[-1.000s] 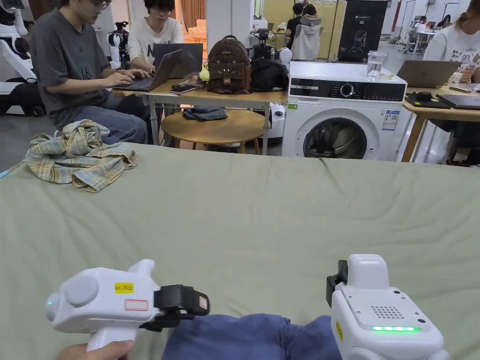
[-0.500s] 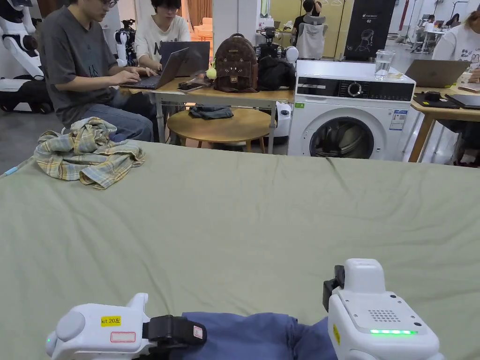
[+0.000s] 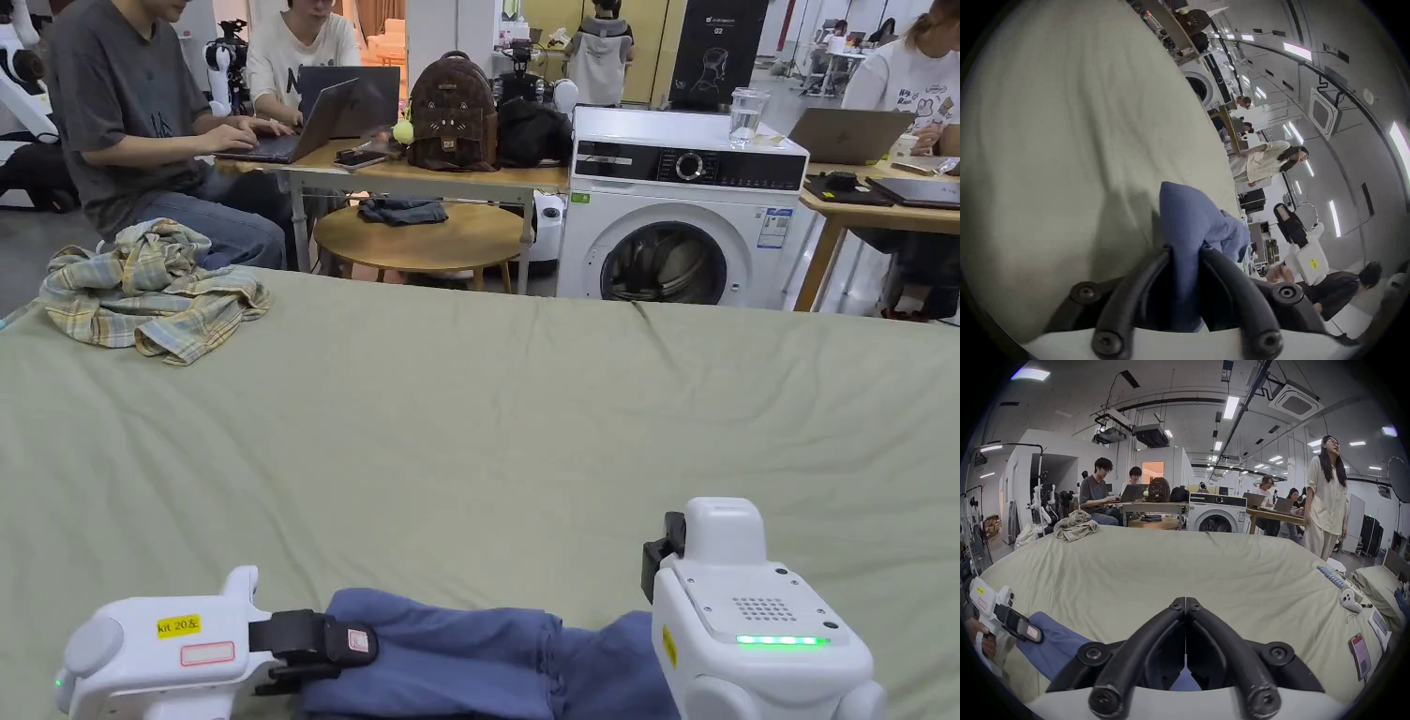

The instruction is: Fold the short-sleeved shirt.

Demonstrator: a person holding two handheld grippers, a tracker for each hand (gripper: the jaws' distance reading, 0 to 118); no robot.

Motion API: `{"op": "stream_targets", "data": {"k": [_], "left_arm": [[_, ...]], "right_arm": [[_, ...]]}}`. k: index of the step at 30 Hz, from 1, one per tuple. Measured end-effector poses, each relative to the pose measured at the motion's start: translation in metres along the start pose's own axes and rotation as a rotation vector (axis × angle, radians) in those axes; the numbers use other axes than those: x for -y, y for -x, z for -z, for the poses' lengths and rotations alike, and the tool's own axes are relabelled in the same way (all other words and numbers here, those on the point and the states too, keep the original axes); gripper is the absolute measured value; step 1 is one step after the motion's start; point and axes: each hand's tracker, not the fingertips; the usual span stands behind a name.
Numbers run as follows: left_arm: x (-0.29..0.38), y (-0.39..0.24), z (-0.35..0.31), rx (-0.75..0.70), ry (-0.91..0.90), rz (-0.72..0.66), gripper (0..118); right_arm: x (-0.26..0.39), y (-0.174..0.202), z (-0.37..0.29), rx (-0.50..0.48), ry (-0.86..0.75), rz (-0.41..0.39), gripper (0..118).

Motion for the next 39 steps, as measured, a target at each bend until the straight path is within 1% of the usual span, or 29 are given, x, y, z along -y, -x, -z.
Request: {"op": "stream_targets", "data": {"k": [2, 5, 6, 7, 10, 13, 17, 22, 24, 30, 32, 35, 37, 39], "left_arm": [[-0.004, -0.012, -0.018, -0.01, -0.026, 0.041, 5], [-0.007, -0.031, -0.051, -0.042, -0.063, 0.055, 5], [-0.008, -0.038, -0.061, -0.087, -0.075, 0.072, 5], [-0.019, -0.027, -0.07, -0.109, -0.08, 0.092, 5], [-0.021, -0.042, -0.093, -0.199, -0.105, 0.098, 5], [-0.013, -0.068, -0.098, -0.276, -0.121, 0.137, 5], [-0.004, -0.096, -0.085, -0.281, -0.118, 0.135, 5], [0.005, -0.146, -0.056, -0.279, -0.09, 0.216, 5], [0.003, -0.159, -0.043, -0.271, -0.078, 0.221, 5], [0.01, -0.201, 0.028, -0.288, 0.036, 0.28, 5], [0.006, -0.201, 0.061, -0.305, 0.095, 0.318, 5], [0.014, -0.207, 0.11, -0.35, 0.151, 0.331, 5], [0.016, -0.203, 0.142, -0.363, 0.179, 0.312, 5], [0.022, -0.2, 0.173, -0.414, 0.224, 0.297, 5]], "right_arm": [[-0.002, 0.001, 0.0, 0.002, -0.004, -0.001, 0], [-0.004, 0.002, 0.001, -0.007, -0.006, 0.002, 0], [-0.004, 0.004, 0.002, -0.009, -0.007, 0.001, 0], [-0.005, 0.005, 0.002, -0.011, -0.008, -0.001, 0], [-0.005, 0.01, 0.003, -0.026, -0.008, -0.002, 0], [-0.005, 0.013, 0.003, -0.035, -0.011, -0.002, 0], [-0.004, 0.014, 0.003, -0.033, -0.023, 0.008, 0], [-0.006, 0.008, -0.004, -0.02, -0.045, 0.033, 0], [-0.007, 0.004, -0.007, -0.02, -0.049, 0.035, 0], [-0.008, -0.006, -0.015, 0.002, -0.06, 0.018, 0], [-0.007, -0.01, -0.016, 0.009, -0.058, 0.018, 0], [-0.005, -0.017, -0.018, 0.022, -0.052, 0.023, 0], [-0.003, -0.021, -0.018, 0.029, -0.047, 0.025, 0], [-0.001, -0.023, -0.018, 0.036, -0.037, 0.028, 0]]}}
